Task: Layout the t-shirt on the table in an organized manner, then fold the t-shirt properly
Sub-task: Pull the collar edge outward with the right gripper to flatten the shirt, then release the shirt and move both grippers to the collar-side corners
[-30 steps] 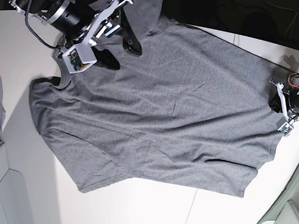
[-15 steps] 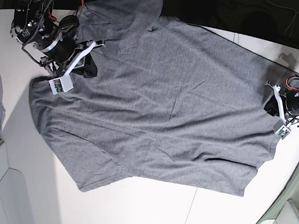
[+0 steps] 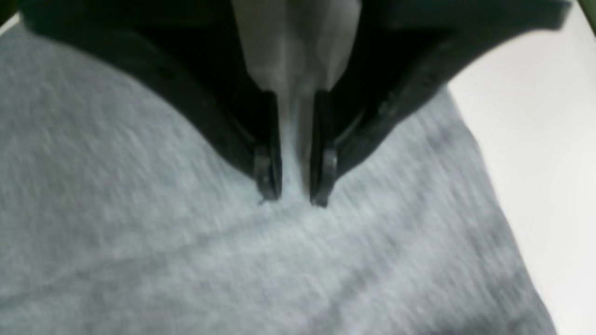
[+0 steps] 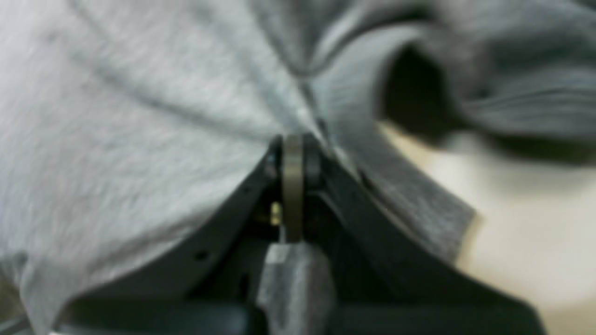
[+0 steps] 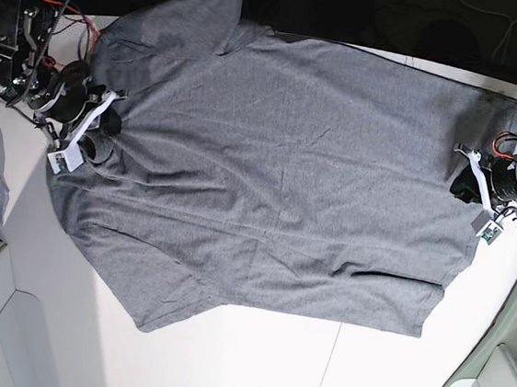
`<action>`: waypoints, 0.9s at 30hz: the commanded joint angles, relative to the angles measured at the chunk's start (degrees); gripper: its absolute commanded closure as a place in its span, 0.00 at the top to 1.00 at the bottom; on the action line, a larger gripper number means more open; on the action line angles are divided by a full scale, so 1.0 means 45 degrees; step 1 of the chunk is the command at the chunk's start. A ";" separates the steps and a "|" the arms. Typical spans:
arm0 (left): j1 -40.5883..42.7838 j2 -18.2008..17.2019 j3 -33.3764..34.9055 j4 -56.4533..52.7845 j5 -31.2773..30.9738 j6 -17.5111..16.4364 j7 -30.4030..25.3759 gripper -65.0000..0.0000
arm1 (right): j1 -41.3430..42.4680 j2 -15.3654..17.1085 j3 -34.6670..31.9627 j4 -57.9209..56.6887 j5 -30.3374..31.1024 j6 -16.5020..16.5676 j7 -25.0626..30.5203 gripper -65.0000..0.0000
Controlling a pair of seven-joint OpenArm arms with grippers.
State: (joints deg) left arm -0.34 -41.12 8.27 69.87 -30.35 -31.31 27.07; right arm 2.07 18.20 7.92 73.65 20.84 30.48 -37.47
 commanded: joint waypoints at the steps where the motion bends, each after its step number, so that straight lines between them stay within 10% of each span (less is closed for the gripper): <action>1: -0.0175 -0.0316 -0.0107 0.0165 -0.0121 -0.0010 -0.0199 0.21 | 0.0461 0.0253 0.0049 -0.0155 -0.0117 -0.0058 0.0049 0.00; 18: -0.0355 -0.0325 -0.0107 0.0223 -0.0330 -0.0321 0.0223 0.21 | 0.2686 0.0510 0.0049 -0.1647 0.0257 -0.0141 0.0253 0.00; 27: -0.0335 -0.0724 -0.1433 0.0447 -0.2997 -0.1360 0.1778 0.21 | 0.0520 0.0505 0.1428 0.2613 0.1855 -0.0141 -0.1175 0.00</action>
State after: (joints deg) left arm -0.80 -42.85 2.42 71.07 -43.42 -37.26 36.01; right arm 3.44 19.68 13.98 84.73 28.25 29.39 -43.66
